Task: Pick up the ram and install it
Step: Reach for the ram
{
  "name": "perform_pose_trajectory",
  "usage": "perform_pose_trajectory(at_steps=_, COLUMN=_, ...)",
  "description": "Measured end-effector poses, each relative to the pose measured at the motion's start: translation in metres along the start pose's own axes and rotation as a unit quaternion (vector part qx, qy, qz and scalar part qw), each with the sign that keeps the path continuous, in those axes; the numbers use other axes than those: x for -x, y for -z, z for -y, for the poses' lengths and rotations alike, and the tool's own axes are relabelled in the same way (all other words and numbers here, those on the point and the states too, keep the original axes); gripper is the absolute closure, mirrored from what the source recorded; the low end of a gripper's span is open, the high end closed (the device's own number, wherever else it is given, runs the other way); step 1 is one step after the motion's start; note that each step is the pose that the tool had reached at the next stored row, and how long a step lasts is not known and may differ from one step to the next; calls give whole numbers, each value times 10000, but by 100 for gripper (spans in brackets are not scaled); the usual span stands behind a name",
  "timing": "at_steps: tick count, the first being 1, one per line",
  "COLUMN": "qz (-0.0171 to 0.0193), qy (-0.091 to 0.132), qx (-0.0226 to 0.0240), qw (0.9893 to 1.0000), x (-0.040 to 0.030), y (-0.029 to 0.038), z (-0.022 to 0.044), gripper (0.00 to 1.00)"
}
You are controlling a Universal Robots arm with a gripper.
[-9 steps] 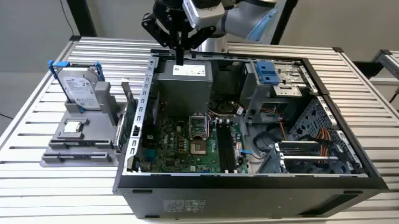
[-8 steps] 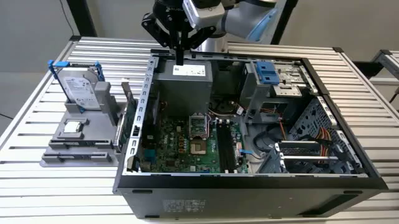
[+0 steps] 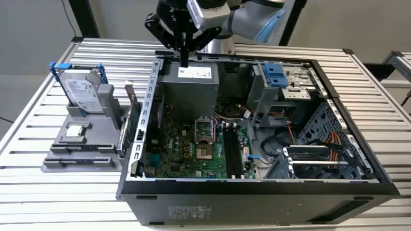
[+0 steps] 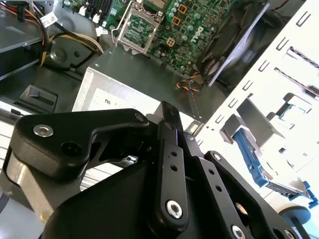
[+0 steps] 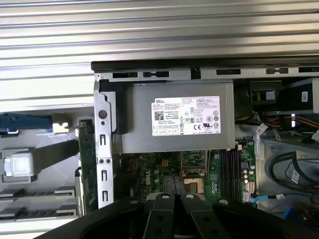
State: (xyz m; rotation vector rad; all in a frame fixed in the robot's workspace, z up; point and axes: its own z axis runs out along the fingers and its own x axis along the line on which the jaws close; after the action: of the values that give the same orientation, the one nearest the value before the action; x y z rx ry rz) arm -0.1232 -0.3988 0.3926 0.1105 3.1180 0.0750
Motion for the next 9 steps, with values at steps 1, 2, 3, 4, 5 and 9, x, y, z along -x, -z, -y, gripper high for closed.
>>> perform_pose_trajectory(at_steps=1, qz=0, qy=0, qx=0, qw=10000, x=-7, y=0, z=0, gripper=100)
perform_pose_trajectory(at_steps=2, qz=0, qy=0, qx=0, qw=10000, x=-14, y=0, z=1, gripper=100)
perform_pose_trajectory(at_steps=3, qz=0, qy=0, qx=0, qw=10000, x=-23, y=1, z=2, gripper=100)
perform_pose_trajectory(at_steps=4, qz=0, qy=0, qx=0, qw=10000, x=-31, y=1, z=2, gripper=100)
perform_pose_trajectory(at_steps=5, qz=0, qy=0, qx=0, qw=10000, x=-38, y=1, z=3, gripper=100)
perform_pose_trajectory(at_steps=9, qz=0, qy=0, qx=0, qw=10000, x=-64, y=1, z=4, gripper=100)
